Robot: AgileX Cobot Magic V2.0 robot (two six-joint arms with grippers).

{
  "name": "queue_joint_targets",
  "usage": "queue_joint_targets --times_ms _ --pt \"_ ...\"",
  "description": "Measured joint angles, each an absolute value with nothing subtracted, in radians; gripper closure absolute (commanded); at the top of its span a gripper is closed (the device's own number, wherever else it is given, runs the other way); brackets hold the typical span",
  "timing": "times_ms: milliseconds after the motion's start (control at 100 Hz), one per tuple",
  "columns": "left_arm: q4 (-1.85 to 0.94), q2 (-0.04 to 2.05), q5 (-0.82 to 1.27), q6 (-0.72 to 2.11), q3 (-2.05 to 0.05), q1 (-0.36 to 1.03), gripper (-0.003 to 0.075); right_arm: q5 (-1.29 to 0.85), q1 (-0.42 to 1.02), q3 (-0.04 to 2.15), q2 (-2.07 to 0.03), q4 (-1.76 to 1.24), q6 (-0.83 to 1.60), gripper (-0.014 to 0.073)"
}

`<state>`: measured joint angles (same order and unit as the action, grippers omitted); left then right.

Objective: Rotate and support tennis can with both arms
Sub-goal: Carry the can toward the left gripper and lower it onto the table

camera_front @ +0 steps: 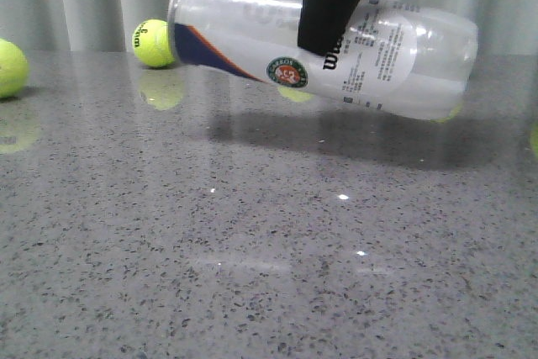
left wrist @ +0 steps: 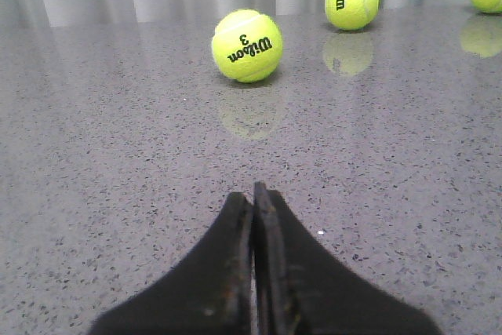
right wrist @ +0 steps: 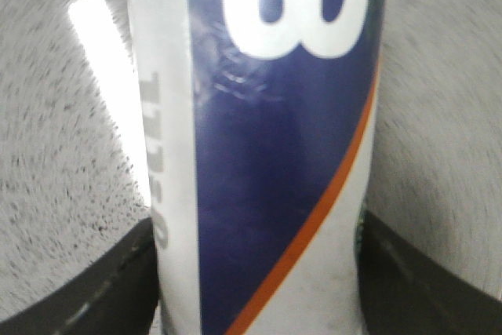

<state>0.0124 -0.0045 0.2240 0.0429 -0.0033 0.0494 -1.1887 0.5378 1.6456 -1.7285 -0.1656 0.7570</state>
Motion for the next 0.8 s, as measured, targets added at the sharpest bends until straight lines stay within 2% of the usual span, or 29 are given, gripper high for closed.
queue_joint_targets --times_ms 220,600,650,700,800 --pt "0.012 -0.004 0.224 0.043 -0.003 0.049 0.0741 -1.189 0.585 1.646 -1.793 -0.158 0.982 0.0299" --pt "0.012 -0.004 0.224 0.043 -0.003 0.049 0.0741 -1.182 0.589 1.655 -1.845 -0.139 1.008 0.0294" --pt "0.012 -0.004 0.224 0.043 -0.003 0.049 0.0741 -1.182 0.589 1.656 -1.845 -0.139 1.008 0.0261" --pt "0.012 -0.004 0.224 0.043 -0.003 0.049 0.0741 -1.182 0.589 1.656 -1.845 -0.139 1.008 0.0188" --pt "0.012 -0.004 0.224 0.043 -0.003 0.049 0.0741 -1.179 0.589 1.656 -1.845 -0.139 1.008 -0.0043"
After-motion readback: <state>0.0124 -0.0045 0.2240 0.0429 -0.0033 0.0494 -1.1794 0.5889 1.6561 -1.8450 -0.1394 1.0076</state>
